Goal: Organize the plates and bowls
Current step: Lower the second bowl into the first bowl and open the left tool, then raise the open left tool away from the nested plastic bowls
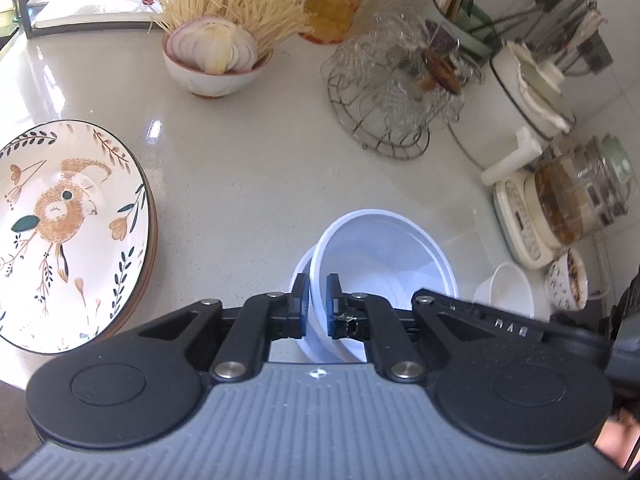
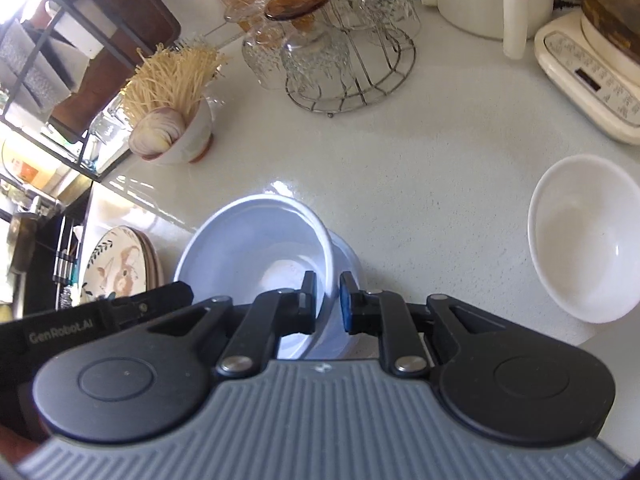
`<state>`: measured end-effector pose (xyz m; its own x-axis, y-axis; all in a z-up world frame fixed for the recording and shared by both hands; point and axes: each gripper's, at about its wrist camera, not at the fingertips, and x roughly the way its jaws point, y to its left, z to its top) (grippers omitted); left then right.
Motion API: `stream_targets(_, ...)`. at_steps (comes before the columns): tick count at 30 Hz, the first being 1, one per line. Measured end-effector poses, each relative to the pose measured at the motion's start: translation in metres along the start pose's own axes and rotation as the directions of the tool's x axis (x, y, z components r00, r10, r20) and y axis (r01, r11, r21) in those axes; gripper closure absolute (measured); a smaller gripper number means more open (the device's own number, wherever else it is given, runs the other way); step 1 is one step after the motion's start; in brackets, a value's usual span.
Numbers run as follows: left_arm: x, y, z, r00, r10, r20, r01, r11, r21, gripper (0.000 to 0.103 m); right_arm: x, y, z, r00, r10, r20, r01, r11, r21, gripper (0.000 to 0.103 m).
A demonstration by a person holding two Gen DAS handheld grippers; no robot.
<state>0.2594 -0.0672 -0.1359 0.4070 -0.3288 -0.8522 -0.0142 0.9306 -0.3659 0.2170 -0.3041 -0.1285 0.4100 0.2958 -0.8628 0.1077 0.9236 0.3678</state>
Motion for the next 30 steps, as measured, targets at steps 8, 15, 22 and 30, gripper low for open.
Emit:
stream_targets(8, -0.016, -0.001, -0.001, 0.998, 0.01, 0.062, -0.011, 1.0, 0.02, 0.076, -0.015, -0.007, 0.003, 0.997, 0.008, 0.072, -0.011, 0.999, 0.043, 0.056)
stream_targets(15, -0.044, -0.01, 0.006, 0.992, -0.019, 0.129, 0.013, 0.999, 0.048, 0.071, -0.041, -0.007, 0.007, 0.991, 0.008, 0.135, -0.015, 0.999, 0.051, 0.056)
stream_targets(22, -0.069, -0.028, 0.009, 0.981, -0.052, 0.186, 0.03, 0.992, 0.121, 0.067, -0.082, 0.001, 0.0, 0.968, -0.031, 0.249, 0.027, 0.999, 0.017, 0.056)
stream_targets(30, -0.072, -0.039, 0.007, 0.979, -0.1, 0.179, 0.067, 0.981, 0.179, 0.065, -0.109, 0.003, -0.012, 0.935, -0.11, 0.337, 0.113, 0.994, 0.011, 0.056)
